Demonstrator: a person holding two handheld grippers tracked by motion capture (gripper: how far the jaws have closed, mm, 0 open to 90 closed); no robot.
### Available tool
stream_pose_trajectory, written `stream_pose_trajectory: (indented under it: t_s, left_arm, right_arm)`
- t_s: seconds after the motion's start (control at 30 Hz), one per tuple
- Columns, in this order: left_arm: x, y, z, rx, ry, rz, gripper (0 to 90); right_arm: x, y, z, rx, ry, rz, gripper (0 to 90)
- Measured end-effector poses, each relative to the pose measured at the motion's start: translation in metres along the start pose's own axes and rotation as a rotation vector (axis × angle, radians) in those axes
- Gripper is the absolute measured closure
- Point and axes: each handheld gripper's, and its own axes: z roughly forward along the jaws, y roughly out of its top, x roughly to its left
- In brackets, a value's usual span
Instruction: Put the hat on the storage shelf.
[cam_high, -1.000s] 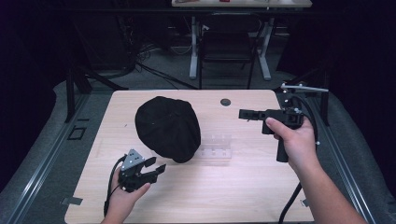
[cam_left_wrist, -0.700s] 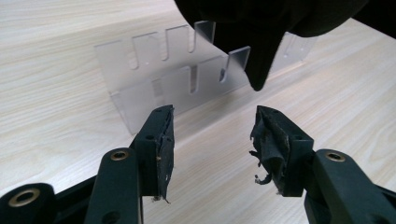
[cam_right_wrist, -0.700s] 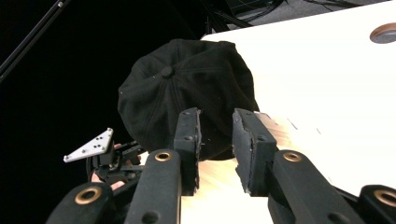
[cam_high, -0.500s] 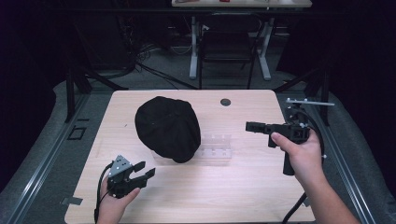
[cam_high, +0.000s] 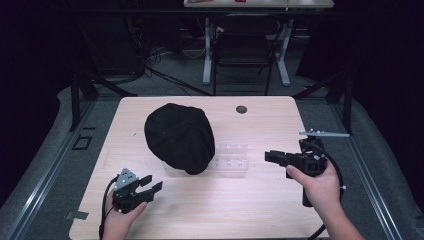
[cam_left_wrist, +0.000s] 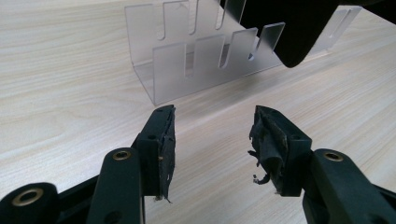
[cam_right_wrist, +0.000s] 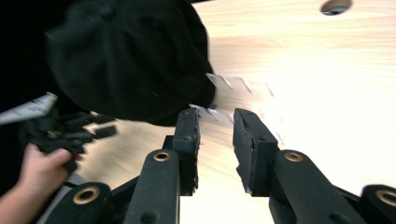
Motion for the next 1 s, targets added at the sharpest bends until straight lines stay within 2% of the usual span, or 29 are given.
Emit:
stream_pose_trajectory:
  t_s: [0.13,0.27,0.3,0.37,0.43,0.47,0.5,0.53,0.6,0.77,1.0]
  left_arm:
    - [0.003,-0.002,0.001,-0.004,0.01,-0.02,49.5]
    - [0.005,-0.003,0.001,0.012,0.013,-0.032,49.2]
    - [0.005,-0.003,0.001,0.012,0.013,-0.032,49.4]
    - [0.005,-0.004,0.002,0.012,0.017,-0.019,50.6]
    - [0.004,-0.004,0.002,0.011,0.018,-0.018,50.6]
    - [0.004,-0.005,0.003,0.015,0.017,-0.02,50.6]
    - [0.004,-0.005,0.003,0.015,0.017,-0.02,50.5]
    - [0.004,-0.006,0.003,0.016,0.015,-0.021,50.3]
    - [0.005,-0.007,0.004,0.017,0.018,-0.02,49.8]
    - [0.006,-0.008,0.005,0.021,0.021,-0.026,49.1]
    - [0.007,-0.009,0.006,0.016,0.029,-0.015,49.1]
  right_arm:
    - [-0.006,-0.02,0.006,0.001,-0.056,-0.037,69.6]
    - [-0.015,-0.041,0.014,-0.004,-0.116,-0.053,69.4]
    - [-0.015,-0.041,0.014,-0.004,-0.116,-0.053,69.4]
    - [-0.023,-0.057,0.022,-0.009,-0.161,-0.078,68.1]
    - [-0.025,-0.062,0.024,-0.018,-0.169,-0.083,67.9]
    - [-0.03,-0.072,0.026,-0.047,-0.187,-0.095,67.4]
    - [-0.03,-0.072,0.026,-0.047,-0.187,-0.095,67.4]
    - [-0.034,-0.081,0.029,-0.058,-0.208,-0.111,66.2]
    - [-0.037,-0.089,0.031,-0.062,-0.217,-0.112,65.5]
    - [-0.046,-0.102,0.035,-0.068,-0.212,-0.074,64.8]
    - [-0.063,-0.122,0.042,-0.083,-0.26,-0.069,60.5]
